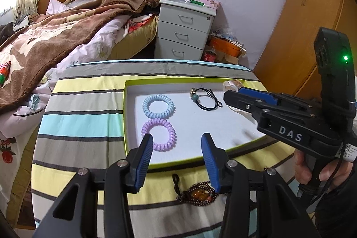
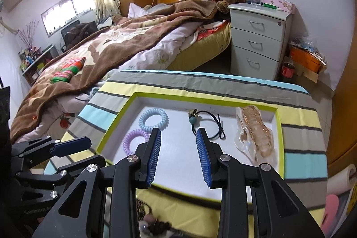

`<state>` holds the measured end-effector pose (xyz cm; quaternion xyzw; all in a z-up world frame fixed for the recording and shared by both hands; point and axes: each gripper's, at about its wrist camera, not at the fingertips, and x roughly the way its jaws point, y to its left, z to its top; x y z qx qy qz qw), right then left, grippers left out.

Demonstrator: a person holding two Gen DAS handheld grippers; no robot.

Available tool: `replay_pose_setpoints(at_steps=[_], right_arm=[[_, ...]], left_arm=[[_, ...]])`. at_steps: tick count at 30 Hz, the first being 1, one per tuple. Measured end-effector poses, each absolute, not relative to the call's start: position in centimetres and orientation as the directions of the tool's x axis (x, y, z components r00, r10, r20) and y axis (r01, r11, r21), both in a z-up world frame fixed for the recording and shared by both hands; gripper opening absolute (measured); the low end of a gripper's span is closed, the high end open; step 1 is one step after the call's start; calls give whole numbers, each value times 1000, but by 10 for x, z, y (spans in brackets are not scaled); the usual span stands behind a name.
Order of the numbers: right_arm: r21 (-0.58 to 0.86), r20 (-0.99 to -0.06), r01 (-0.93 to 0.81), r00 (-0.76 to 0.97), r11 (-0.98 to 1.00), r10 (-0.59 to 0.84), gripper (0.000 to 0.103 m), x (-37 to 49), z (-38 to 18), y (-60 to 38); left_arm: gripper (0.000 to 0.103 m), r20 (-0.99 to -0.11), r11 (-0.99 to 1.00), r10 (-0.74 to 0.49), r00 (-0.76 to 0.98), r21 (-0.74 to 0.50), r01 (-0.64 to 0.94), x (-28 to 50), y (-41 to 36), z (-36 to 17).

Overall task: Organize jewelry
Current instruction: 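Move both tools to the bedspread and grasp the rhinestone hair clip with the right tool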

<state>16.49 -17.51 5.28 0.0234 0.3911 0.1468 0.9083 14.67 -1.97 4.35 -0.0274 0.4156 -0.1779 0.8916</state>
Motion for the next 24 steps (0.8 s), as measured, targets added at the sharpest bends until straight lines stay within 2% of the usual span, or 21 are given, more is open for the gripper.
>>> replay_pose_setpoints(at_steps=[9, 24], right_arm=[[152, -680, -195, 690, 969, 246, 34, 123, 52, -202], [117, -710, -79, 690, 990, 139, 34, 63, 13, -251]], left_arm=[[49, -726, 933, -349, 593, -208, 295, 126, -12, 40], [51, -740, 932, -357, 570, -240, 271, 103, 4, 16]])
